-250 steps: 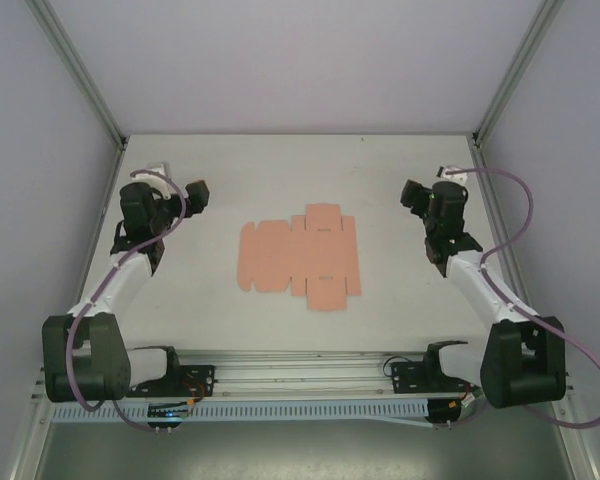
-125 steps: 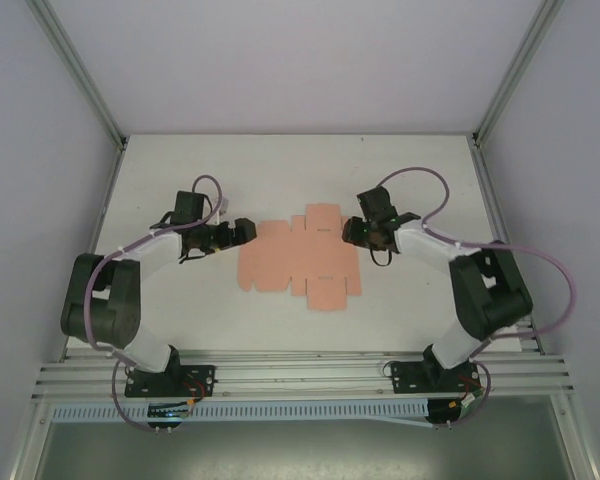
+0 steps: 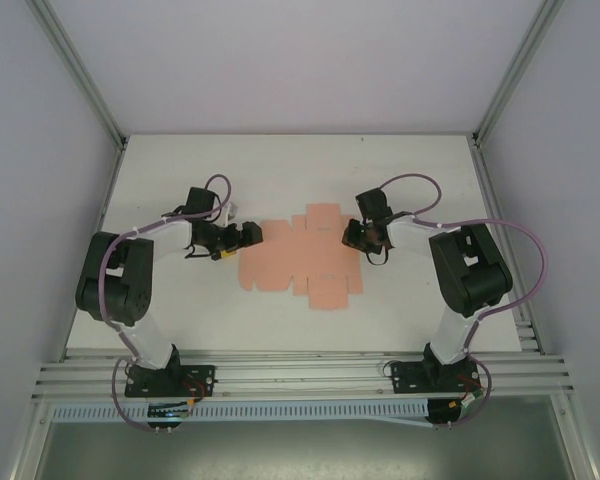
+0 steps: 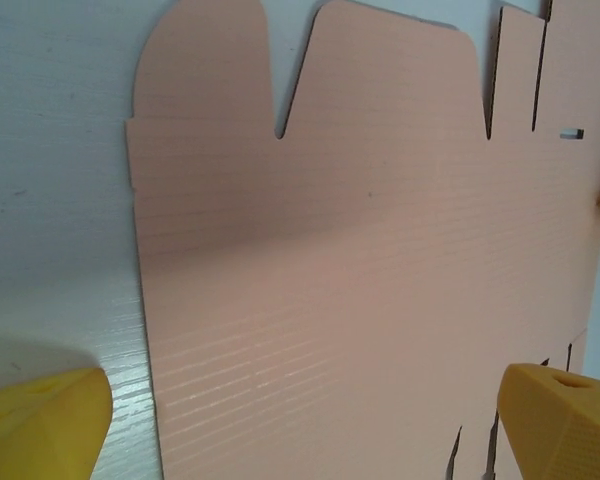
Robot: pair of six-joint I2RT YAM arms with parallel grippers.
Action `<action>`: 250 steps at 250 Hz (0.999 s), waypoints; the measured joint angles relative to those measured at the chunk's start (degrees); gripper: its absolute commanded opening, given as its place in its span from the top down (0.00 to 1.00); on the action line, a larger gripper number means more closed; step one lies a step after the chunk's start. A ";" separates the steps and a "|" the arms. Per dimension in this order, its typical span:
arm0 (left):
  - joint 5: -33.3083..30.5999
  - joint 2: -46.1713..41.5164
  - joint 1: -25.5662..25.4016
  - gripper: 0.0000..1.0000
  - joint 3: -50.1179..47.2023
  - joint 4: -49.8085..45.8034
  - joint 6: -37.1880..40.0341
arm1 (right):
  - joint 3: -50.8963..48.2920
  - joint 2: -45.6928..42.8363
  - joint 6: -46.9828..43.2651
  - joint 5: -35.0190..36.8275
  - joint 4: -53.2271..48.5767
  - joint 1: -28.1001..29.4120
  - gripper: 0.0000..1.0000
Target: Assemble paper box
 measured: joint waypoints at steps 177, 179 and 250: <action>7.15 2.91 -1.18 0.02 5.29 -1.97 0.37 | -5.01 0.02 1.01 -2.71 12.26 -1.11 0.81; 7.50 2.82 -1.29 0.02 5.29 -1.68 0.26 | -5.05 0.02 0.98 -2.73 12.35 -1.11 0.81; 13.79 -8.39 -2.43 0.03 4.28 7.96 -3.78 | -6.10 0.17 0.98 -2.78 14.84 -1.11 0.82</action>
